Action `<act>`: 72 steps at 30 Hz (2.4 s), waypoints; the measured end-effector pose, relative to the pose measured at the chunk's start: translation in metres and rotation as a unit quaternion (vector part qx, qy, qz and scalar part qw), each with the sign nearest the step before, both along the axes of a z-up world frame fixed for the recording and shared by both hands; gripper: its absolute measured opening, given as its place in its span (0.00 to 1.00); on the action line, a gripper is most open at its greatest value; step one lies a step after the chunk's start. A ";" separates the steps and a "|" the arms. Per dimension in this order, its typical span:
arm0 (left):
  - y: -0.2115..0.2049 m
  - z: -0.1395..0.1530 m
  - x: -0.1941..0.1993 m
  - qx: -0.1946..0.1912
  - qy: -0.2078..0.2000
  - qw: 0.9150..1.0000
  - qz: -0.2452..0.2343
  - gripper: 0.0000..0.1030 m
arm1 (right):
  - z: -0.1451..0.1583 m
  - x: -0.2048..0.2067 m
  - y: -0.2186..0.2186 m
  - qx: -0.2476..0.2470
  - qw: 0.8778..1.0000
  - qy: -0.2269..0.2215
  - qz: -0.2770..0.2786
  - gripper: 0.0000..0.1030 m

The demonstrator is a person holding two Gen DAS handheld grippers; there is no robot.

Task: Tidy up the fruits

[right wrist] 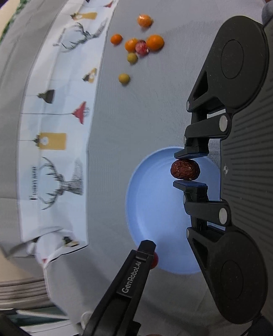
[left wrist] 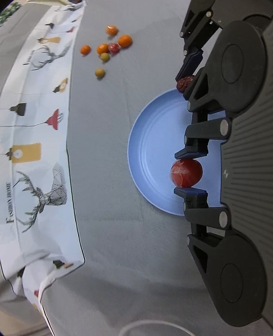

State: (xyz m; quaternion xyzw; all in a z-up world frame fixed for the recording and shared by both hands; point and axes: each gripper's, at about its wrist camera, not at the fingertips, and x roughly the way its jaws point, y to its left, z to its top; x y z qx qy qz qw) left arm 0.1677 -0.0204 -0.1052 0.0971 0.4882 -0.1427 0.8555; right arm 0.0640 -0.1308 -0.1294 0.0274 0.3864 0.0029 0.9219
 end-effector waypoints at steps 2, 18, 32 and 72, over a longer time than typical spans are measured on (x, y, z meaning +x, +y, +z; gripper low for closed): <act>-0.004 -0.011 0.007 0.014 0.001 1.000 -0.008 0.30 | -0.006 0.008 0.003 0.004 1.000 0.001 0.001 0.22; 0.052 0.053 -0.120 -0.007 -0.037 0.998 0.042 1.00 | 0.049 -0.096 0.003 0.038 0.998 0.008 0.041 0.97; 0.081 0.078 -0.211 -0.013 -0.070 0.992 0.106 1.00 | 0.087 -0.181 0.020 -0.014 0.996 -0.076 0.046 0.99; 0.082 0.114 -0.247 -0.025 -0.125 0.986 0.108 1.00 | 0.116 -0.224 0.028 -0.024 0.988 -0.145 0.046 0.99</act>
